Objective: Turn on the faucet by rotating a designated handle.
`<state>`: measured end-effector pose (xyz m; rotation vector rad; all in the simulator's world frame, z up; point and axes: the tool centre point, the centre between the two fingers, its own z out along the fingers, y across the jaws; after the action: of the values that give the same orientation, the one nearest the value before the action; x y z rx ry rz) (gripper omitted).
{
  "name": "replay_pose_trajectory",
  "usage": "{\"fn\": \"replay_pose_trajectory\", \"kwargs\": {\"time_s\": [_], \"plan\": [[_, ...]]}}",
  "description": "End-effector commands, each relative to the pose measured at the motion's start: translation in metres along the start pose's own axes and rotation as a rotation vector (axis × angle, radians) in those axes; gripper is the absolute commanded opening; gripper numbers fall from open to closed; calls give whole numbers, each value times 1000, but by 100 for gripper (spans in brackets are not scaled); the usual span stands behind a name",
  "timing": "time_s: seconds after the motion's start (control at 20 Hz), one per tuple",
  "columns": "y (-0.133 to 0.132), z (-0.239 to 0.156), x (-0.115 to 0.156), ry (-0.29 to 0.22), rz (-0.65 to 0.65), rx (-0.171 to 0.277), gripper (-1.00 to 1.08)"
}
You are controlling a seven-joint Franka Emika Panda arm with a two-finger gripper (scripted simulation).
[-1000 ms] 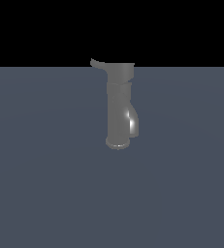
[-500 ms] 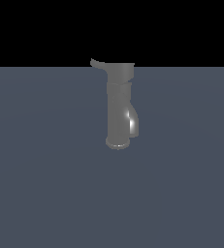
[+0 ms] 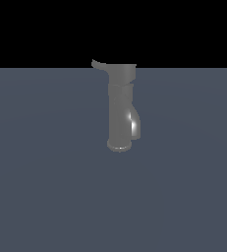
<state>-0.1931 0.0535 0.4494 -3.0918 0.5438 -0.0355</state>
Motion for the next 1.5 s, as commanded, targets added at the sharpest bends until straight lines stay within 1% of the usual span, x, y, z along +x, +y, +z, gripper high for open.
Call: {"fn": "replay_pose_trajectory", "kwargs": {"time_s": [0.0,0.75,1.1,1.45], "plan": [[-10,8,8,-1,57,0,-100],[-61,55,66,-8,395,-1,-100],[-76,76,99,-10,553,-3,-100],[-86,98,134,-12,712,-5,-100]]}}
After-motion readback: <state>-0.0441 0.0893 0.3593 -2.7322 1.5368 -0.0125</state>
